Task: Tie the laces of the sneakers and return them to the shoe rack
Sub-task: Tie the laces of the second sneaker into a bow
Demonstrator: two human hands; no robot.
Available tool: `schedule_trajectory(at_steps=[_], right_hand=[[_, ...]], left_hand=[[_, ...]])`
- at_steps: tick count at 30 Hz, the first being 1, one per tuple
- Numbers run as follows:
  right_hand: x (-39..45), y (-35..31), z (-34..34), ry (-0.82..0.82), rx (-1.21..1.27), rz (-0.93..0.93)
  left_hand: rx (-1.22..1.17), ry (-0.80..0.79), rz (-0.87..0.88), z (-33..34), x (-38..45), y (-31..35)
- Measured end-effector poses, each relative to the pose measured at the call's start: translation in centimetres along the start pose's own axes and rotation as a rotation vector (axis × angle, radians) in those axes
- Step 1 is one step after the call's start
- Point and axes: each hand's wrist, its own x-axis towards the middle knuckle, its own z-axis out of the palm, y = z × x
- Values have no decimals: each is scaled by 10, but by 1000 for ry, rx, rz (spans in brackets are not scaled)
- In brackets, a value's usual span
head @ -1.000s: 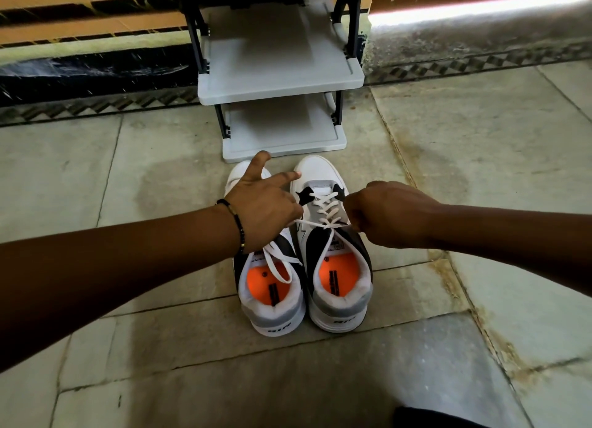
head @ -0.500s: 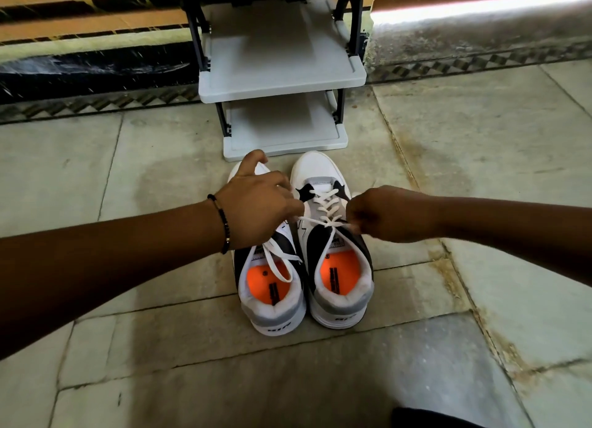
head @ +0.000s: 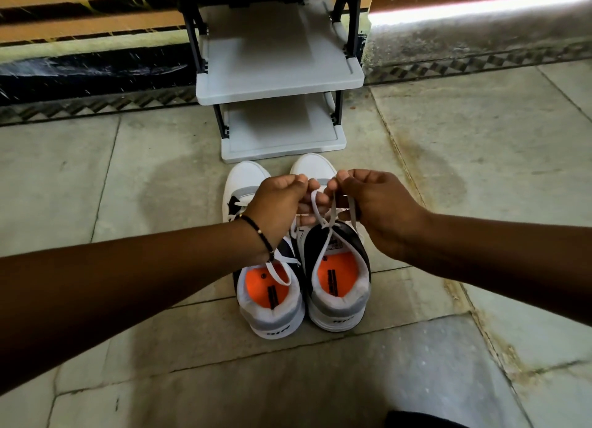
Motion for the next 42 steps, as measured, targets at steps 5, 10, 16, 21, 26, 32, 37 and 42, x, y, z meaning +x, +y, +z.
schedule_trajectory(at_steps=[5, 10, 16, 21, 26, 32, 37, 42], right_hand=[[2, 1, 1, 61, 36, 29], [5, 6, -1, 54, -31, 28], [1, 5, -1, 3, -72, -18], [2, 6, -1, 11, -9, -17], [9, 6, -9, -34, -232, -113], [11, -5, -14, -175, -801, -429], [12, -18, -18, -308, -1021, -421], [11, -19, -23, -326, -1003, -429]], left_hand=[[175, -61, 162, -6, -3, -11], [212, -38, 254, -16, 1, -14], [197, -123, 335, -9, -4, -9], [178, -200, 184, -11, -1, -12], [276, -280, 108, -14, 4, -9], [256, -332, 75, -17, 9, -6], [225, -214, 92, -19, 16, -13], [248, -150, 143, -17, 20, -17]])
